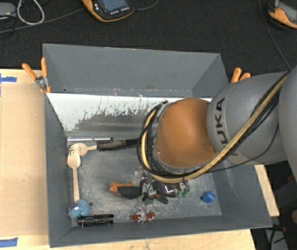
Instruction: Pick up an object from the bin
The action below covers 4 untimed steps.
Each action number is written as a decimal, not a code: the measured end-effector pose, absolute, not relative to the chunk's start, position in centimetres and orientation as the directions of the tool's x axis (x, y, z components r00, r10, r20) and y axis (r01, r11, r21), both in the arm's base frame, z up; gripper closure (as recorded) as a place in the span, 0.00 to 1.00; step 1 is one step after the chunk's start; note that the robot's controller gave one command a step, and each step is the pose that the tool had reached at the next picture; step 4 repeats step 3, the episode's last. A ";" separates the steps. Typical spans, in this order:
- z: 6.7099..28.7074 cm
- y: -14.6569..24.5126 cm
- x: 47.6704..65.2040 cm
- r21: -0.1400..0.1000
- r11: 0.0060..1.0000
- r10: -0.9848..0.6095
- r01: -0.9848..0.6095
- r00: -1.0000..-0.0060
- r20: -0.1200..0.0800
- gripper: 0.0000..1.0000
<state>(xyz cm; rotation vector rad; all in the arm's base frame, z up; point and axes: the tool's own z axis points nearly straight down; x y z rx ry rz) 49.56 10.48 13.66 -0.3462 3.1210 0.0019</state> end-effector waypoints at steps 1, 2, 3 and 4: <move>17.9 11.5 49.1 0.001 0.957 -0.289 -0.289 -0.957 -0.001 1.00; 13.8 11.3 49.2 0.001 0.968 -0.249 -0.249 -0.968 -0.007 1.00; 18.7 11.5 49.0 0.002 0.964 -0.265 -0.265 -0.964 -0.001 1.00; 18.7 11.5 49.0 0.002 0.964 -0.265 -0.265 -0.964 -0.001 1.00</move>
Offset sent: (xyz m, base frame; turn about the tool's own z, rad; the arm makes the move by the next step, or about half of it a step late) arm -0.0030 0.0082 -0.0021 -0.0274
